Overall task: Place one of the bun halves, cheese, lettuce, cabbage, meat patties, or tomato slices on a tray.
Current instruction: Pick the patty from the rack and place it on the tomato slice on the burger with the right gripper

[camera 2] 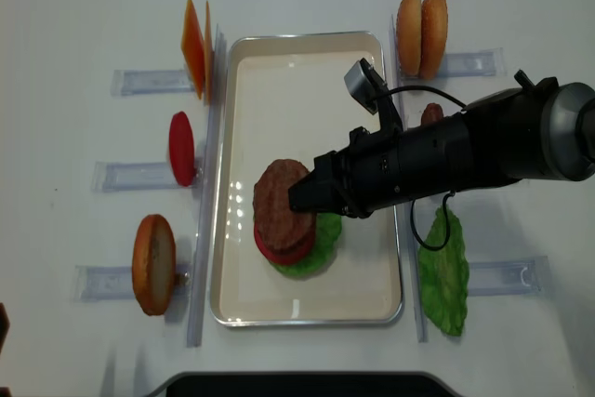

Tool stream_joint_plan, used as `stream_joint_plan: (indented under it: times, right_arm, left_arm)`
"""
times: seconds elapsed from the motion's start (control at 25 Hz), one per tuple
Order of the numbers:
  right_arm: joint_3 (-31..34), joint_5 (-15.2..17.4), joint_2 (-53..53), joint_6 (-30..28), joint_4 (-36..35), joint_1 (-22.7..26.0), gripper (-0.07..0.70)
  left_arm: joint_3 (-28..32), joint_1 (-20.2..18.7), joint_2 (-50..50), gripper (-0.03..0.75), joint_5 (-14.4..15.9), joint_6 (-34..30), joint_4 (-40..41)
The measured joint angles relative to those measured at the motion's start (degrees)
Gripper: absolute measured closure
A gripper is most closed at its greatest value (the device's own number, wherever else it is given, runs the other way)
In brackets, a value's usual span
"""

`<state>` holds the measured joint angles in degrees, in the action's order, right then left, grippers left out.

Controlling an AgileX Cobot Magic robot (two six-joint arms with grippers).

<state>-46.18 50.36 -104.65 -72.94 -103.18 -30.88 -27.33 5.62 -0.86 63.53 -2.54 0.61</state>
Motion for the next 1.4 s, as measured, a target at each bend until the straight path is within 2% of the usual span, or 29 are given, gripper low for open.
stream_joint_plan:
  times: [0.84, 1.4]
  right_arm:
    - [0.0, -0.75, -0.04, -1.01, 0.0, 0.0, 0.522]
    - [0.0, 1.79, -0.04, -1.01, 0.0, 0.0, 0.522]
  left_arm:
    - [0.0, 0.0, 0.0, 0.388, 0.0, 0.0, 0.0]
    - [0.0, 0.0, 0.0, 0.388, 0.0, 0.0, 0.0]
